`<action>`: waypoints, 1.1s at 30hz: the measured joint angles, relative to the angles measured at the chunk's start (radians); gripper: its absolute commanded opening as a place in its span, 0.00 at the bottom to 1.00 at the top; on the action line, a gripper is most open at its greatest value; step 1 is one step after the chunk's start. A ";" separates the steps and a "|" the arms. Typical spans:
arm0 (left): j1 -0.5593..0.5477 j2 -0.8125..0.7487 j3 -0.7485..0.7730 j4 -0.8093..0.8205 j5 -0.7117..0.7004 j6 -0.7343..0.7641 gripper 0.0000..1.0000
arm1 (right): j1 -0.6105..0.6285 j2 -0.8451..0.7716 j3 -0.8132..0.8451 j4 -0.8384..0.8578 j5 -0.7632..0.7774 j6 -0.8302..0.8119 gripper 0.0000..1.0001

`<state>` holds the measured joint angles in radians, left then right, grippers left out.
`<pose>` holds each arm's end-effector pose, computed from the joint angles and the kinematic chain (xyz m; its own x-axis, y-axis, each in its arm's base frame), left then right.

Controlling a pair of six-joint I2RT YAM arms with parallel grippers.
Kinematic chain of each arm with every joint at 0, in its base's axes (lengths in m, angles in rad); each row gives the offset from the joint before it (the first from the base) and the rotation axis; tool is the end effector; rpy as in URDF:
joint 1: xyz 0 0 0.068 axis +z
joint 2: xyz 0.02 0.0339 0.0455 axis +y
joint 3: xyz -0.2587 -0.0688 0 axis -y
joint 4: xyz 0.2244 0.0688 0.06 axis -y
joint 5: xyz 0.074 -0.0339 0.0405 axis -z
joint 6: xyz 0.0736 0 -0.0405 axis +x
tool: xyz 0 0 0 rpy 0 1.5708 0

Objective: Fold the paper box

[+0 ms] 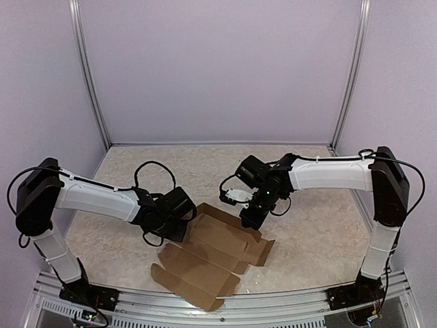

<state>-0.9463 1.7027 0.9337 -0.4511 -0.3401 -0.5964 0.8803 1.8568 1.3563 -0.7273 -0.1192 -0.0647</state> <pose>0.1990 -0.2341 0.1224 -0.8462 0.2685 -0.4602 0.2689 0.9609 0.0662 0.2277 0.2894 0.1681 -0.5474 -0.7634 -0.3428 -0.8281 0.5534 0.0900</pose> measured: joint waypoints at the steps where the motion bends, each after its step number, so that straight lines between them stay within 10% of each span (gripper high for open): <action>1: 0.000 0.000 -0.005 0.003 0.013 0.000 0.00 | 0.000 0.000 -0.001 0.000 0.000 0.000 0.00; 33: -0.093 0.014 0.001 0.060 0.187 -0.014 0.00 | -0.002 0.000 -0.036 0.040 0.014 0.007 0.00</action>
<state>-1.0389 1.7168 0.9344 -0.3908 -0.1528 -0.6106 0.8780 1.8568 1.3205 -0.6872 -0.1047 -0.0574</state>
